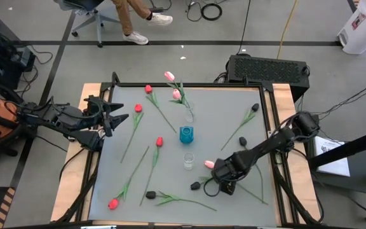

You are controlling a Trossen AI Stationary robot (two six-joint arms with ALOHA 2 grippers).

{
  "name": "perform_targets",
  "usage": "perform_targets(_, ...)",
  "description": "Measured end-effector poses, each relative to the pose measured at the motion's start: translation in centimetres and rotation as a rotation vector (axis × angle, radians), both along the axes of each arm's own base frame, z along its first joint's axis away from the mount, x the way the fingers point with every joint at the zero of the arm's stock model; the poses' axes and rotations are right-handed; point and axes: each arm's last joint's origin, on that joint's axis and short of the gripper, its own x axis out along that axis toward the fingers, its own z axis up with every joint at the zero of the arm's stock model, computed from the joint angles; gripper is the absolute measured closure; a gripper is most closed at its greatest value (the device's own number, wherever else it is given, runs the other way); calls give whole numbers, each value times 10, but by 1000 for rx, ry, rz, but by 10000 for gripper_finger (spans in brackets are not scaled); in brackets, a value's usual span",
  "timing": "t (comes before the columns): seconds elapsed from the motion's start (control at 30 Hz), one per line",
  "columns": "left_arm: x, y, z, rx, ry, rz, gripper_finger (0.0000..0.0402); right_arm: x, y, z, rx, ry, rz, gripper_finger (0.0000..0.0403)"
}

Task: Sort flowers into vase by color
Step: Put the pink tulip into the top transparent vase

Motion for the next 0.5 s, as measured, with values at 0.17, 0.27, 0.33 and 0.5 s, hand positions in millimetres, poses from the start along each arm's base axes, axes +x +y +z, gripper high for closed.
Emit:
perform_targets(0.17,0,0,0,0,0,0,82,4,2,-6,10,-13,6,209)
perform_targets(0.27,0,0,0,0,0,0,82,5,3,-6,15,-22,2,209)
perform_targets(0.33,0,0,0,0,0,0,82,5,3,-6,14,-23,2,209)
perform_targets(0.5,0,0,0,0,0,0,82,5,2,-6,8,-21,2,209)
